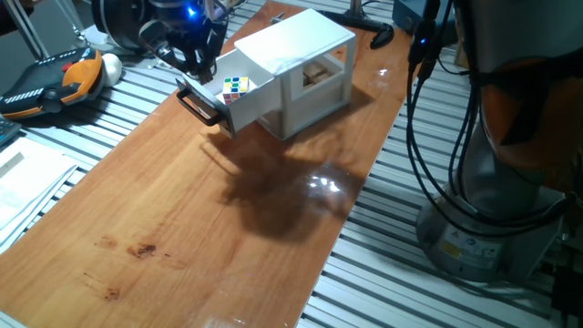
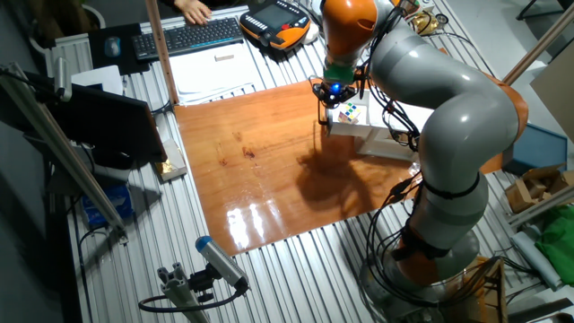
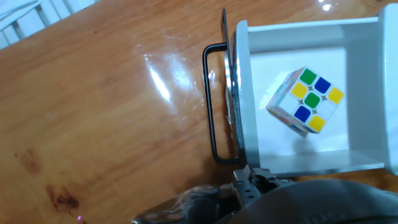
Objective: Grasp the handle and open the drawer
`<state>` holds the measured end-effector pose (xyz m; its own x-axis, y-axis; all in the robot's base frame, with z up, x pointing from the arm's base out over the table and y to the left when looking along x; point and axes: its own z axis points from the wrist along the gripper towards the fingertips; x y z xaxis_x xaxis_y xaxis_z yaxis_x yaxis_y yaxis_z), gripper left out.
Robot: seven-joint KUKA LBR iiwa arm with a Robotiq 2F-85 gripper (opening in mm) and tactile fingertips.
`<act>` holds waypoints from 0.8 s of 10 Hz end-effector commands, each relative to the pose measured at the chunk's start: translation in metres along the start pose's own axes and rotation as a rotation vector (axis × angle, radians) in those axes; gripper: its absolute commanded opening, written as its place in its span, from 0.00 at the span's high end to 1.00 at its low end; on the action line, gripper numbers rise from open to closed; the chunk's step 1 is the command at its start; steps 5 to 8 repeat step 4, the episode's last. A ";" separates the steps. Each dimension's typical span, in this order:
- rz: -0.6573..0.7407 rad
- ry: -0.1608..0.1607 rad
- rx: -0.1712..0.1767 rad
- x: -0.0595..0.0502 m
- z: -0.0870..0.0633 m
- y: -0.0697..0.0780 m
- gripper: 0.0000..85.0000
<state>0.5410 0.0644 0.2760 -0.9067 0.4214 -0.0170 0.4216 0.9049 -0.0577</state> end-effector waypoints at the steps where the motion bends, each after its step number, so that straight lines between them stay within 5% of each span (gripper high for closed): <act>1: -0.012 0.001 -0.003 0.001 -0.001 -0.001 0.99; 8: -0.032 -0.004 0.007 0.002 -0.001 -0.001 0.99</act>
